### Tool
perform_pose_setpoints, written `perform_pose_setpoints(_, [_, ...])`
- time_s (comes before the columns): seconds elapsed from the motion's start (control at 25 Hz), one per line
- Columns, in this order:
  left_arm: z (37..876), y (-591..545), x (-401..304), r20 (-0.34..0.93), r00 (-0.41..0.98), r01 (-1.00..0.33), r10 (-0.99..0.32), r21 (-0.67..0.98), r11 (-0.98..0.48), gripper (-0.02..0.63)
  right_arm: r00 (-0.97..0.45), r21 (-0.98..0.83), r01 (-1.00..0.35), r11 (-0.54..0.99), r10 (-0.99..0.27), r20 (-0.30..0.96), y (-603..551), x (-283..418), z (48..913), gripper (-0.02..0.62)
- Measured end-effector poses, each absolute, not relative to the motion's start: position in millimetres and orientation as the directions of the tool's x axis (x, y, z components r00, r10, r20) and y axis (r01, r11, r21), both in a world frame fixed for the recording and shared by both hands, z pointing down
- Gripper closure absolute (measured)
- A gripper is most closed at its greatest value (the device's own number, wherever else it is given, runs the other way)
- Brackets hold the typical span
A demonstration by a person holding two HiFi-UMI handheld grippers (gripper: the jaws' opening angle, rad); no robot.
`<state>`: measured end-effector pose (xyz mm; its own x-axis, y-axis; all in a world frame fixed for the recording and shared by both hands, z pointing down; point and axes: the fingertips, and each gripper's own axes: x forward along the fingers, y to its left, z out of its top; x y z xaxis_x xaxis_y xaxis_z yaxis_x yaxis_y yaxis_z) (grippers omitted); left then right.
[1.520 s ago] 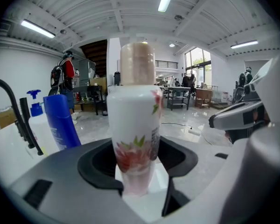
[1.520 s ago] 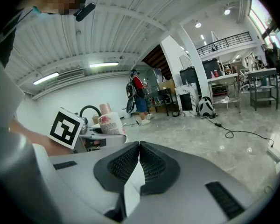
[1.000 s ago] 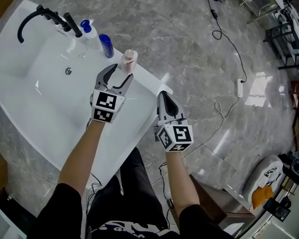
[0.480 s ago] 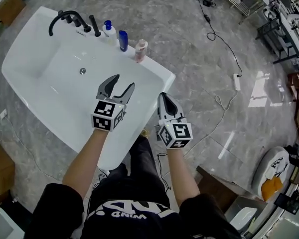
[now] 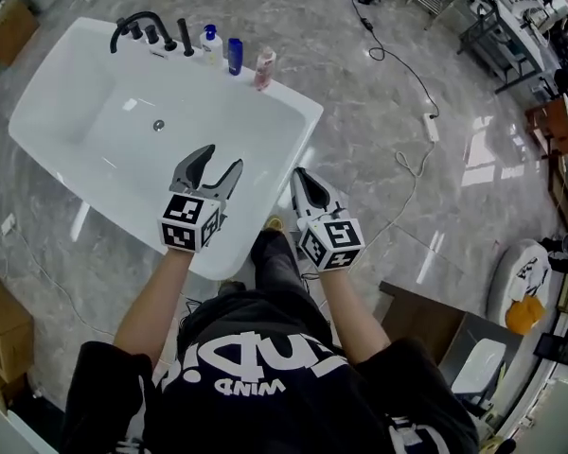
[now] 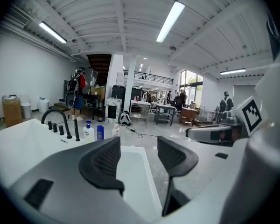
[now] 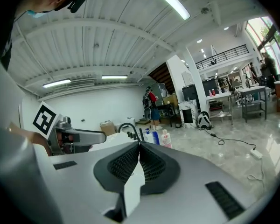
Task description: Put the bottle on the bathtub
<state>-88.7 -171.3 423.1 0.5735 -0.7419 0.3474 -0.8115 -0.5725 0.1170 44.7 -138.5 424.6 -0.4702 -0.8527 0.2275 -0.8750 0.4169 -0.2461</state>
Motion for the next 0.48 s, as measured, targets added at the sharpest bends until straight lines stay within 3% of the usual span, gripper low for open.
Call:
perform_pose_setpoints(0.24, [403,-108,-108,0.323,0.609,-0.788,-0.725,0.145,-0.598,0.381,-0.467,-0.217,-0.879,0.424,-0.857,0.219,-76,34,410,0.571])
perform_pose_setpoints(0.48, [377,-66,-137,0.276,0.592,-0.803,-0.757,0.117,-0.585,0.521,-0.431,-0.231,-0.893,0.386,-0.881,0.197,-39,32,397,0.571])
